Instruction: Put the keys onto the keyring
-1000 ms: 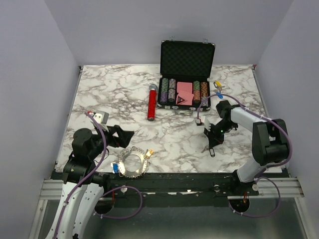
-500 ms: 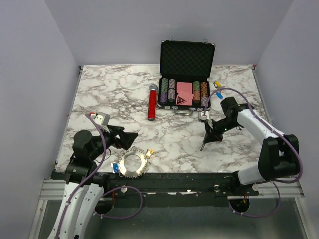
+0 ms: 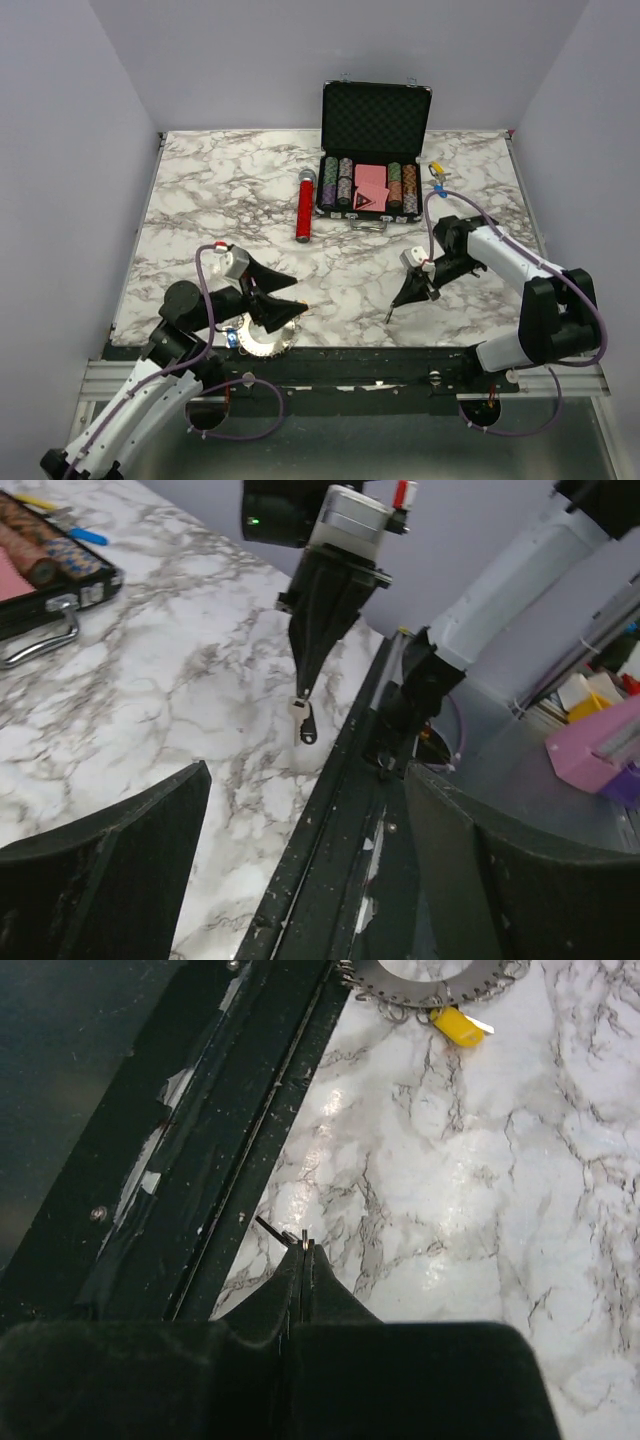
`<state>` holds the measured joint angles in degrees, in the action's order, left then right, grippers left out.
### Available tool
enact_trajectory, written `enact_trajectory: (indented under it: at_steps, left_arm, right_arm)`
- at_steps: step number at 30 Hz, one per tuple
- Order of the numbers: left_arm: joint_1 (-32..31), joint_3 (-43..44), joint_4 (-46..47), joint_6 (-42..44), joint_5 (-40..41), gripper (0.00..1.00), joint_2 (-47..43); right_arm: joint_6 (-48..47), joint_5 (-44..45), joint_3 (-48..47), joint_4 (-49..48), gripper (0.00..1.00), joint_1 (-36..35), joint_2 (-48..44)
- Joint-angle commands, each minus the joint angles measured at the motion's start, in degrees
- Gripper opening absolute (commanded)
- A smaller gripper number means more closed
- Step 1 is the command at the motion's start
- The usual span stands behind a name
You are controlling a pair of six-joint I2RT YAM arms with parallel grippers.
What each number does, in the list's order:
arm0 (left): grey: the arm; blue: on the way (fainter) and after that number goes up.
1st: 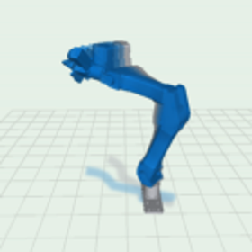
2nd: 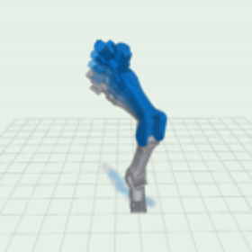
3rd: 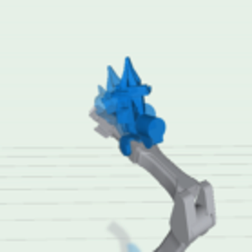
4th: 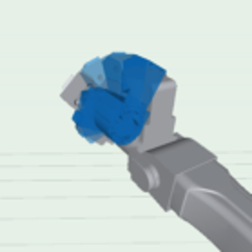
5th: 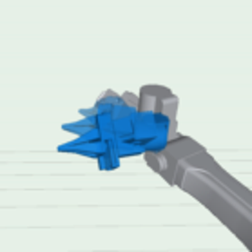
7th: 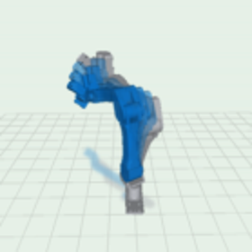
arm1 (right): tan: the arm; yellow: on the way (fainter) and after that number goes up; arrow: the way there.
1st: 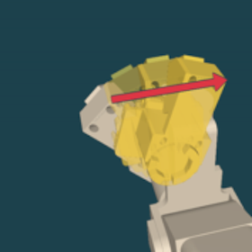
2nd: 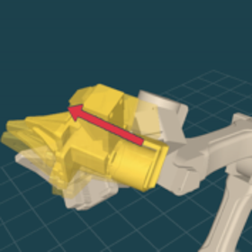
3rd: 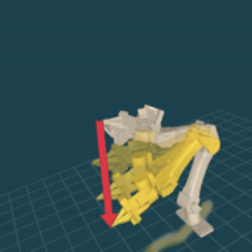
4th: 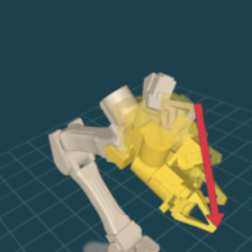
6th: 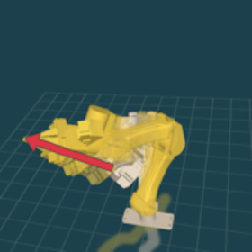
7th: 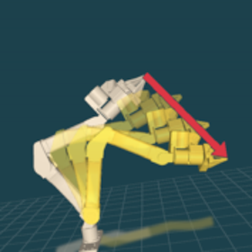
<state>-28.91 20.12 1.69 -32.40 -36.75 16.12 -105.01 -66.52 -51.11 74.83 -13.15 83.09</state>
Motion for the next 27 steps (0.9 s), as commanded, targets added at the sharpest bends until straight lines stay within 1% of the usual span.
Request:
enact_trajectory:
  at_steps: [1,2,4,7,10,11,18,21,24,27]
  left_arm:
    - [-12.90,0.35,4.46,7.34,8.34,0.82,4.52]
    - [-16.50,0.88,5.07,9.79,10.63,0.79,6.45]
    - [-23.87,2.02,6.21,14.63,16.51,0.77,11.02]
    - [-30.49,2.99,9.89,22.10,20.84,0.72,19.19]
    - [-33.05,3.87,13.50,25.54,21.81,0.68,25.61]
    - [-33.67,4.05,14.73,26.59,21.99,0.66,27.11]
    - [-37.36,5.10,24.40,30.55,24.00,0.59,35.90]
    - [-39.64,6.94,25.73,32.14,24.88,0.54,40.46]
    - [-41.84,8.70,26.08,35.56,25.50,0.49,44.51]
    - [-43.86,9.94,27.04,36.62,26.73,0.45,48.29]
  right_arm:
    - [-8.36,-3.62,0.84,6.56,0.01,-1.97,-1.08]
    - [-8.54,-3.53,0.93,6.56,0.01,-2.23,-1.70]
    - [-8.81,-3.44,1.01,6.56,0.01,-2.41,-2.84]
    - [-8.81,-3.09,1.28,6.56,0.01,-2.59,-4.25]
    - [-9.33,-2.56,1.89,6.56,0.01,-2.76,-5.74]
    - [-9.77,-2.47,2.07,6.65,0.01,-2.85,-6.35]
    - [-15.13,-2.56,4.88,6.56,0.01,-3.90,-9.70]
    - [-16.98,-2.56,5.58,6.56,0.01,-4.43,-10.31]
    - [-18.47,-2.91,5.94,6.56,0.01,-4.69,-10.75]
    - [-19.00,-3.35,5.94,6.56,0.01,-4.69,-11.11]
